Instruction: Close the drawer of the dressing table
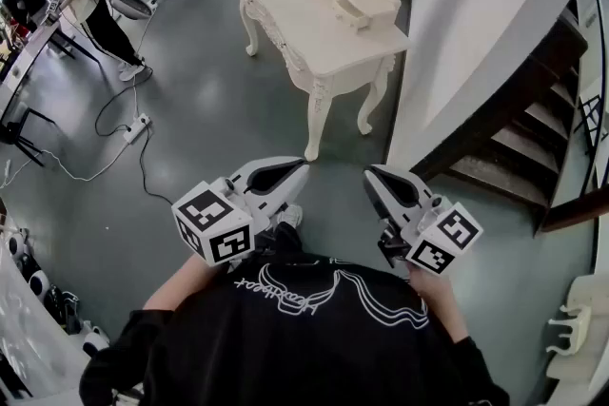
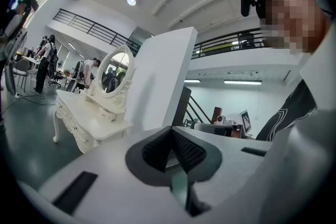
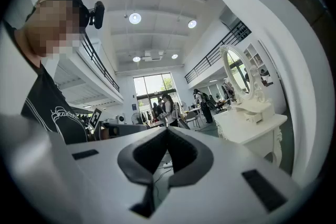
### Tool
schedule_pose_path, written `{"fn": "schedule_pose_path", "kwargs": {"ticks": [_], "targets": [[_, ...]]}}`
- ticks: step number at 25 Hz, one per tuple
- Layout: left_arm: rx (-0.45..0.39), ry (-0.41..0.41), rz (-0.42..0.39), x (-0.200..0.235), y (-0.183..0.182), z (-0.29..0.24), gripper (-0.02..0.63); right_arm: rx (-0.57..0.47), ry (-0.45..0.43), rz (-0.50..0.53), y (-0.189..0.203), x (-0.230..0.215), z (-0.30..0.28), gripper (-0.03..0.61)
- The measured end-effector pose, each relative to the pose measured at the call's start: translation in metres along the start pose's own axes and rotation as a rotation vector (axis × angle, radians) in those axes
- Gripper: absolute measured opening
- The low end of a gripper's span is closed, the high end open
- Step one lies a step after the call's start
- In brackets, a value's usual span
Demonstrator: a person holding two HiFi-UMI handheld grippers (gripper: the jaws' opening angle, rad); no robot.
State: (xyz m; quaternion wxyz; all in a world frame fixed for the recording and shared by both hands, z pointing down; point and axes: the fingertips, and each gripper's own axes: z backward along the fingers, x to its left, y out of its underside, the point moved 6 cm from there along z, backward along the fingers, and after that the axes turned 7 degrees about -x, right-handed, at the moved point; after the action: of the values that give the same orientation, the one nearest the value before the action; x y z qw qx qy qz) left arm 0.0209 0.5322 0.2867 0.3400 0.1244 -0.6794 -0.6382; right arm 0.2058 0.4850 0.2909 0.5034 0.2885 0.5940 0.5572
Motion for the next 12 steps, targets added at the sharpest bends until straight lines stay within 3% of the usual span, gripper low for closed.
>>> {"fn": "schedule_pose_path", "kwargs": {"ticks": [9,12], "targets": [[-0.034,-0.012,-0.044,-0.004,-0.015,0.005,0.005,0.014,-0.018,0.008,-0.007,0.007,-0.003,0.005],[-0.075,0.018,-0.038,-0.006,-0.020,0.007,0.005,0.011,-0.031,0.008,-0.010,0.008,-0.005,0.005]]}}
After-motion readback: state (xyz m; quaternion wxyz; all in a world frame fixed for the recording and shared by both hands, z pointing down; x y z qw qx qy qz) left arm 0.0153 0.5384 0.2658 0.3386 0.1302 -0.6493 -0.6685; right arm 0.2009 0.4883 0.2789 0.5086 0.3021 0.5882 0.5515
